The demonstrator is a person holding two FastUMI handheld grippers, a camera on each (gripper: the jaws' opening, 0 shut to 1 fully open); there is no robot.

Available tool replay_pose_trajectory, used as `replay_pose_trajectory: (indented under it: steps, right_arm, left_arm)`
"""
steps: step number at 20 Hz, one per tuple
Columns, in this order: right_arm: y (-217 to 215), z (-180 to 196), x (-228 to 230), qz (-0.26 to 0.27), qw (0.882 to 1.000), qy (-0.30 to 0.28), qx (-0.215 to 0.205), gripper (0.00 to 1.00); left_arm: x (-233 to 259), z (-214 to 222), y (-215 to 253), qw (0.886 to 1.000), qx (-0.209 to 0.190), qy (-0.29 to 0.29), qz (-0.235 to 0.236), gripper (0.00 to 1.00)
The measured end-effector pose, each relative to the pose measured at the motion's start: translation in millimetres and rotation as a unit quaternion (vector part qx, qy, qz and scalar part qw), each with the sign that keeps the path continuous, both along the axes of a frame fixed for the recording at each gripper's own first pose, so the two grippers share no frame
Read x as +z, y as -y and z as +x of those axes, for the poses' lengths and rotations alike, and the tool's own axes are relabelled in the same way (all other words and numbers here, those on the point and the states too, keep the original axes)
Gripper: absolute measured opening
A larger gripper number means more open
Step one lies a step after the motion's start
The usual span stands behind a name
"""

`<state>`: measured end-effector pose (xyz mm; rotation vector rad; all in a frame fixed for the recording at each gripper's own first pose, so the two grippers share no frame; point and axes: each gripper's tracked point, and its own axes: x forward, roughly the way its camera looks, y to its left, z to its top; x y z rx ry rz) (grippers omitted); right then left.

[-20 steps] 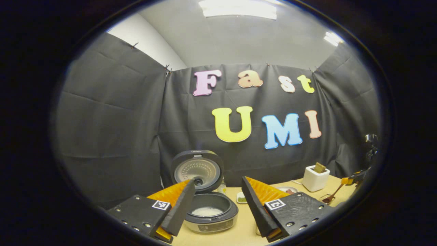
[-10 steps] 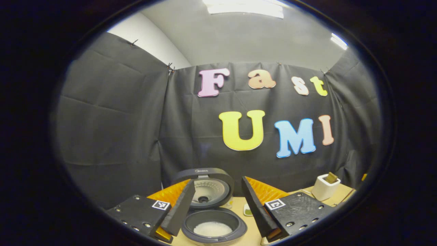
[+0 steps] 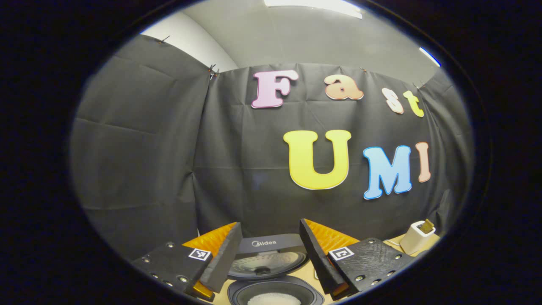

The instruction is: Close the left gripper, press the button to open the rice cooker; take a wooden spoon from the chopstick holder with the right hand, scoop a spoonful of rice and pour it into the rice cooker, then put the wooden spoon back into the chopstick holder.

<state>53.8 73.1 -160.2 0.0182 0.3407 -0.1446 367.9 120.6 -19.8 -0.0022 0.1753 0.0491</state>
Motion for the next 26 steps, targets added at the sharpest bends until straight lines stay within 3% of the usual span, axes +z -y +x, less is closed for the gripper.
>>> replay_pose_trajectory:
  steps: [4, 6, 12, 26]
  right_arm:
    - [-10.7, -1.3, -3.9, -0.007, 1.000, -0.011, 0.000, 0.98]
    - [-15.5, 0.6, 0.5, -0.010, 1.000, -0.007, 0.005, 0.98]
    - [-34.0, 9.0, 10.4, -0.012, 0.999, 0.005, 0.041, 0.98]
    - [-22.8, -0.5, 19.5, -0.004, 0.994, 0.013, 0.106, 0.98]
  left_arm:
    - [-41.5, 41.6, -17.2, 0.999, 0.017, -0.039, 0.003, 0.87]
    - [-64.8, 43.7, -23.5, 0.997, 0.026, -0.066, 0.000, 0.87]
    - [-59.7, 29.5, -16.5, 0.998, 0.024, -0.051, 0.005, 0.88]
    - [-126.2, -125.9, 37.1, 0.994, 0.008, -0.110, -0.004, 0.88]
